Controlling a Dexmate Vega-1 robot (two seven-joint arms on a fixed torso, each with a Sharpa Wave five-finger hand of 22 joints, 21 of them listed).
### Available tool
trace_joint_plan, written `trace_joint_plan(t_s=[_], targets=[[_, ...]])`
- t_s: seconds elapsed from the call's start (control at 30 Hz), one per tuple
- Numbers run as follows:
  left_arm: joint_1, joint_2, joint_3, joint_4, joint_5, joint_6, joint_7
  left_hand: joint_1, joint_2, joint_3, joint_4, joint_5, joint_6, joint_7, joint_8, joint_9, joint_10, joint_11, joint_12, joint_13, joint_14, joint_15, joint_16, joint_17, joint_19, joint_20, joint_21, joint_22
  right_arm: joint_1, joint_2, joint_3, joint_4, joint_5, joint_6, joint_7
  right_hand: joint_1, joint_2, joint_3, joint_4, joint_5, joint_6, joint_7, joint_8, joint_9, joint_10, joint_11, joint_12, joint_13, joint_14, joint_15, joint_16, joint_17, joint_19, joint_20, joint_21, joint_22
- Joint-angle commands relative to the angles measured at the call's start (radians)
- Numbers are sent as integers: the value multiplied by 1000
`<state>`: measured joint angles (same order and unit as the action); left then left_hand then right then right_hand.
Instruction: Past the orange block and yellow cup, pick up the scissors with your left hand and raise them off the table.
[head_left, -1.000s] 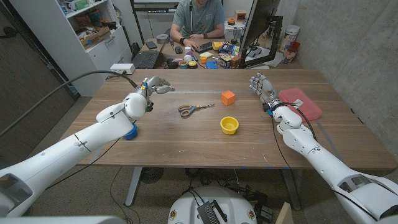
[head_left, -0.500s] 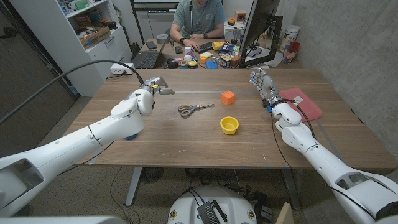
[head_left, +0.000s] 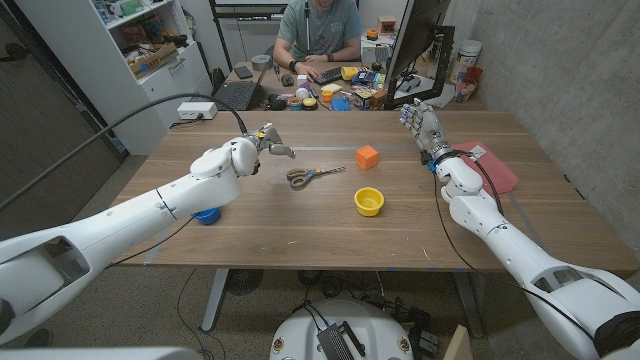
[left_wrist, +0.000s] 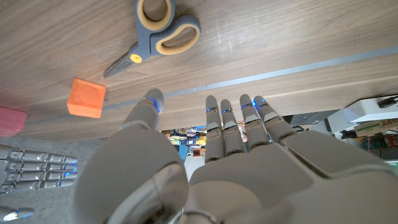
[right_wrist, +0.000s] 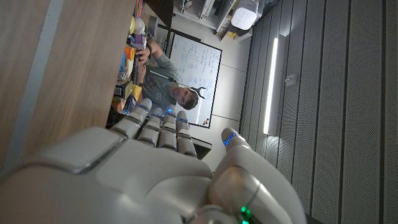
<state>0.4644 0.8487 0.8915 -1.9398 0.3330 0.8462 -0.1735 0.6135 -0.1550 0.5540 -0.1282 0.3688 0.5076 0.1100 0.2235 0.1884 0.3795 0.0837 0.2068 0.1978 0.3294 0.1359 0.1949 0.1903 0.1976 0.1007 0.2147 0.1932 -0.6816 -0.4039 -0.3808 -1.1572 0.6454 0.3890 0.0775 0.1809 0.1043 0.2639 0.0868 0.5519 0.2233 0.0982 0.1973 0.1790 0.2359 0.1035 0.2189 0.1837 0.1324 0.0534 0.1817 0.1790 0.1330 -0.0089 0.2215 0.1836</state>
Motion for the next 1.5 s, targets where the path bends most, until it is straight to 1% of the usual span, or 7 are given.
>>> trace_joint_plan(t_s=[0.03, 0.1, 0.27, 0.67, 0.97, 1.37, 1.5], targets=[[-123, -64, 167, 48, 190, 60, -165, -17, -2, -8, 0, -6, 17, 4, 1, 2, 18, 5, 6, 3, 2, 6, 3, 4, 13, 6, 6, 5, 40, 30, 11, 41, 1, 53, 10, 0, -4, 0, -1, 7, 4, -8, 3, 5, 10, 0, 5, 5, 7, 4, 3, 2, 0, 6, -3, 5], [-158, -68, 229, 54, 275, 76, -208, -21, -3, -10, 0, -7, 19, 8, 1, 2, 17, 7, 5, 3, 2, 8, 3, 4, 18, 15, 8, 5, 42, 32, 14, 44, 1, 59, 9, -1, -4, 0, -1, 7, 4, -9, 3, 5, 11, 0, 6, 5, 7, 4, 3, 2, 0, 7, -4, 5], [-186, -62, 299, 59, 444, 46, -263, -27, -8, -17, -1, -11, 15, 8, -3, 2, 8, 14, 1, 3, -5, 15, 0, 4, 14, 30, 7, 4, 46, 40, 20, 59, 9, 73, 14, -1, -5, -1, -1, 7, 5, -10, 3, 5, 11, 0, 6, 5, 7, 6, 3, 2, -3, 7, -5, 5], [-128, -97, 228, 88, 578, -60, -364, -31, -9, -22, -3, -14, 15, 8, -6, 1, 2, 10, -1, 3, -10, 13, -1, 4, 1, 27, 3, 4, 71, 61, 25, 100, 24, 107, 46, -2, -5, -2, -1, 8, 8, -13, 3, 5, 13, 0, 6, 5, 7, 6, 3, 2, -7, 9, -6, 6], [-87, -153, 181, 129, 652, -81, -400, -34, -9, -26, -3, -16, 15, 10, -8, 1, 0, 11, -1, 3, -11, 12, -1, 4, 1, 34, 3, 4, 100, 79, 27, 140, 28, 134, 66, -3, -5, -3, -1, 9, 9, -14, 2, 5, 14, 0, 6, 5, 7, 7, 2, 2, -9, 10, -7, 6], [-65, -238, 157, 206, 679, -111, -436, -39, -7, -31, -3, -18, 16, 12, -9, 1, -3, 9, -2, 3, -11, 12, 0, 4, 3, 40, 5, 4, 90, 85, 40, 152, 46, 144, 65, -4, -6, -5, -1, 9, 12, -17, 2, 5, 17, 1, 6, 5, 8, 7, 2, 2, -13, 10, -9, 6], [-69, -260, 166, 226, 685, -125, -448, -42, -6, -34, -4, -20, 13, 11, -12, 1, -4, 9, -1, 3, -13, 13, 0, 4, 3, 65, 5, 4, 84, 80, 47, 146, 48, 157, 71, -4, -7, -5, -1, 10, 13, -17, 2, 5, 17, -1, 6, 5, 7, 7, 2, 2, -14, 11, -10, 6]])
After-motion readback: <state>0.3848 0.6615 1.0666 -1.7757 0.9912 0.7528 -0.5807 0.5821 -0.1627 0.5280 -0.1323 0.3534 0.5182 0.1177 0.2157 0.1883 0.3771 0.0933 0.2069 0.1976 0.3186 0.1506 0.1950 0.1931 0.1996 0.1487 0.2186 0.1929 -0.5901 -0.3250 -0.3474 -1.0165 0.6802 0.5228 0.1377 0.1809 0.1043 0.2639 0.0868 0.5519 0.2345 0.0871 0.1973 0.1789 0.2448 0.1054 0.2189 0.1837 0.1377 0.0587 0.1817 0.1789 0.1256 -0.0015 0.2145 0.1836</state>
